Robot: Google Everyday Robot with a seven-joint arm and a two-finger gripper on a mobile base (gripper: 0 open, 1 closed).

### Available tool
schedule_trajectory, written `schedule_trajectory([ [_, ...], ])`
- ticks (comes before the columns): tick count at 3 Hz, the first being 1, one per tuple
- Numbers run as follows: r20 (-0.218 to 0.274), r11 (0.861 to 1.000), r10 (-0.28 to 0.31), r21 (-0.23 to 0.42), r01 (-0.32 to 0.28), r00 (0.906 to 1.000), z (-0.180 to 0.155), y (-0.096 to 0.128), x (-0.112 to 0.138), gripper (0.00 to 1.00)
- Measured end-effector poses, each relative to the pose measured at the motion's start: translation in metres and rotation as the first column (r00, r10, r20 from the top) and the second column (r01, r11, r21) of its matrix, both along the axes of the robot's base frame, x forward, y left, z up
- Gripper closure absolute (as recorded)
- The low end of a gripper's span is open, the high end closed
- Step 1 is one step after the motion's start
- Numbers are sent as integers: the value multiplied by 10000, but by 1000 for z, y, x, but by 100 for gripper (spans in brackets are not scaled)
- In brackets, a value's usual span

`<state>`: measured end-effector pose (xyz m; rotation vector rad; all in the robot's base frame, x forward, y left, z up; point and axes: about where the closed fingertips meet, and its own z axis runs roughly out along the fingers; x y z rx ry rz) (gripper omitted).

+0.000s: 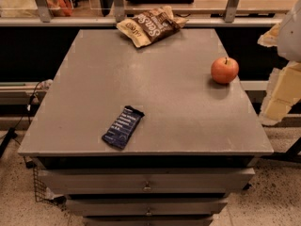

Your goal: Pick brown chip bag

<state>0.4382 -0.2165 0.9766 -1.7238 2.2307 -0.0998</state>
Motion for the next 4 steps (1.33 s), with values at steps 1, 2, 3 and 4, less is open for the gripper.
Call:
schedule_trajectory([
  [1, 54, 10000, 16, 29, -16, 10000, 0, 1, 1, 0],
  [2, 651, 9986, 87, 508, -121, 9978, -12, 18, 33, 0],
  [3, 1374, 9916, 260, 1220, -430, 9902, -31, 53, 82, 0],
  [4, 2093, 9710, 405, 2223, -879, 9770, -42, 109, 142, 0],
])
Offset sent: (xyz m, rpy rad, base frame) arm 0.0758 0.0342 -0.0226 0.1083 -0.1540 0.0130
